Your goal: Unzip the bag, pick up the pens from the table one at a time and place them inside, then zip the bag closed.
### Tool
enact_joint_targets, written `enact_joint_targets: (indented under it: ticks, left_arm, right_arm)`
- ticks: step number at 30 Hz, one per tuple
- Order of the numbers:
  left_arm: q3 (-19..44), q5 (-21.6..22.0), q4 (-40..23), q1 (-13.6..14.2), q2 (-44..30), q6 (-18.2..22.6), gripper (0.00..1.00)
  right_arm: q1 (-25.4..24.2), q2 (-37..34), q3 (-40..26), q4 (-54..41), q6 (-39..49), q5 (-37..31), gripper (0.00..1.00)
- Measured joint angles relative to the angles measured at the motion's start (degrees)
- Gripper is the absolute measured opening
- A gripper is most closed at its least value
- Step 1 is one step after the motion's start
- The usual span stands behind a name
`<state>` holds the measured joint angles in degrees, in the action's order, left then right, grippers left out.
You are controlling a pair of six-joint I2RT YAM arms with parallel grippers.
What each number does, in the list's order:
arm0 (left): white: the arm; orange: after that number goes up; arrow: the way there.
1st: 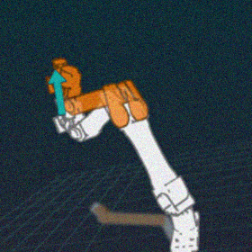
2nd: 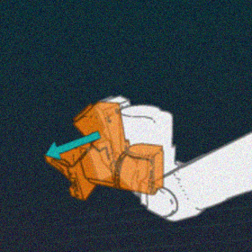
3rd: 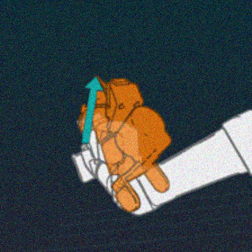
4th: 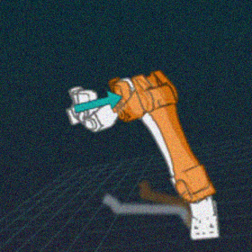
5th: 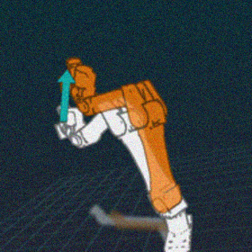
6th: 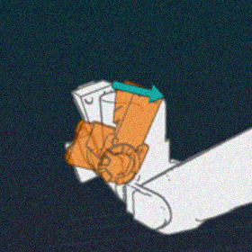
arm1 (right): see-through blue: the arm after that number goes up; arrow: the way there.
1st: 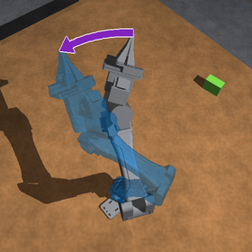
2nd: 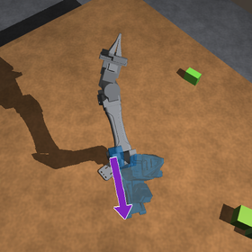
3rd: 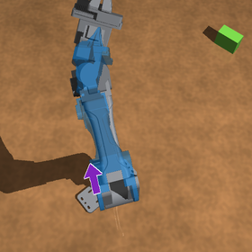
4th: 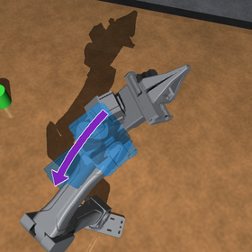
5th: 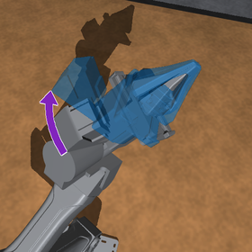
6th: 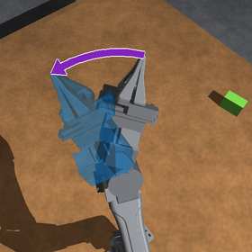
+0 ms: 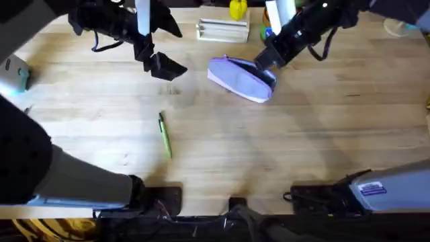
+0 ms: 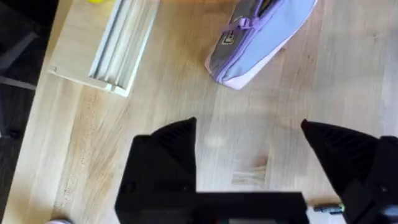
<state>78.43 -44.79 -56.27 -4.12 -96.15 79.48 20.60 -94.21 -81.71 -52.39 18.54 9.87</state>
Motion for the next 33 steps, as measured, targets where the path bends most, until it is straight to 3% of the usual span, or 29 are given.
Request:
enact_joint_targets:
  ticks: [8, 23, 25, 30, 31, 33]
  left_arm:
    - [0.00, 2.48, -2.30, 0.00, -0.01, 1.18, 0.993]
    - [0.00, 2.61, -2.30, 0.00, -0.01, 1.18, 0.994]
    - [0.00, 2.61, -2.30, 0.00, -0.01, 1.18, 0.993]
    - [0.00, 2.61, -2.30, 0.00, -0.01, 1.18, 0.993]
    - [0.00, 2.60, -2.29, 0.00, -0.01, 1.18, 0.995]
    - [0.00, 2.61, -2.30, 0.00, -0.01, 1.18, 0.994]
  right_arm:
    - [2.20, -5.57, 0.00, 6.73, 1.45, 0.02, 0.034]
    - [5.75, -12.40, 0.00, 7.40, 1.42, 0.04, 0.036]
    - [5.75, -12.40, 0.00, 7.44, 1.30, 0.08, 0.170]
    - [5.88, -12.12, -0.05, 7.11, 1.44, 0.97, 0.876]
    - [6.00, -11.85, -0.11, 6.99, 1.58, 1.08, 0.965]
    - [6.07, -11.53, -0.17, 7.26, 1.66, 0.53, 0.995]
